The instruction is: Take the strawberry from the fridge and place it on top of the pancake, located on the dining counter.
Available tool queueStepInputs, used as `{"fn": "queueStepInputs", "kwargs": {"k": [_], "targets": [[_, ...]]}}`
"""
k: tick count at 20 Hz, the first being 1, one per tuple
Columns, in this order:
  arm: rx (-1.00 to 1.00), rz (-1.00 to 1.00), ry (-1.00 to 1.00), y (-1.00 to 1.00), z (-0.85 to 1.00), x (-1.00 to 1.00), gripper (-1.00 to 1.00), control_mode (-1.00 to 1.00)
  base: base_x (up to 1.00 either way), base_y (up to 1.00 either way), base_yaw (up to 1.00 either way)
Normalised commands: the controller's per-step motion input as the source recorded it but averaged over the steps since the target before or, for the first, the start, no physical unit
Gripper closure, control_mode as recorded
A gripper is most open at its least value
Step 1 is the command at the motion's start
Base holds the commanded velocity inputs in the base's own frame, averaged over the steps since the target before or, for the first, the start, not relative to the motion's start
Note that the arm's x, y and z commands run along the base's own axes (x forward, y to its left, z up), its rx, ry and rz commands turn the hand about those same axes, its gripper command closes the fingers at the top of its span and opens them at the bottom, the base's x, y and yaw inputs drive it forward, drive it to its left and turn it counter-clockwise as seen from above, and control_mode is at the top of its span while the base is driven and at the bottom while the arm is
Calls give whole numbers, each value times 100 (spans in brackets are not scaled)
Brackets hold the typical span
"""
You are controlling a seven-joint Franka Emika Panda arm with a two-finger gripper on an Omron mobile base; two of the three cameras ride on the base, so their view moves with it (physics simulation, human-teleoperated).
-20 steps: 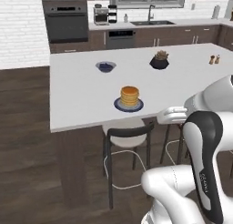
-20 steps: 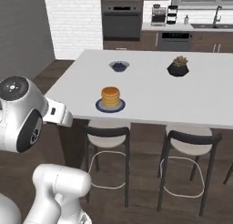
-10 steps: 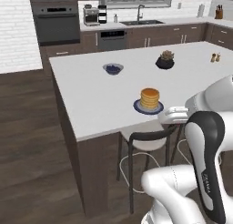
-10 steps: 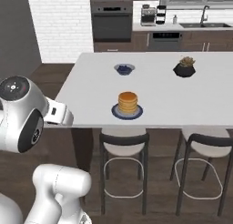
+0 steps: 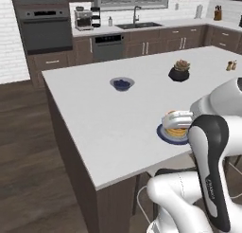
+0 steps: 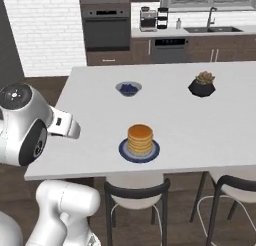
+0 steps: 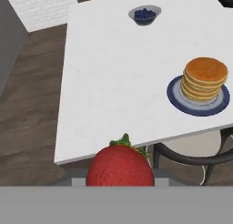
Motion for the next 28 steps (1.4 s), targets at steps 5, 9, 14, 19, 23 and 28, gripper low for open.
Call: {"fn": "queueStepInputs", "kwargs": {"k": [5,9,14,19,23,28], "targets": [[0,0,0,0,0,0,100,100,93,0,-24],[0,0,0,0,0,0,100,100,89,0,-22],[1,-11,10,-18,0,78,100,-100,17,-1,-4],[2,-9,17,-43,-2,100,100,-100,0,0,0],[0,-10,13,-41,-16,80,100,-100,0,0,0],[-5,-11,17,-11,-26,45,100,-100,0,0,0]]}}
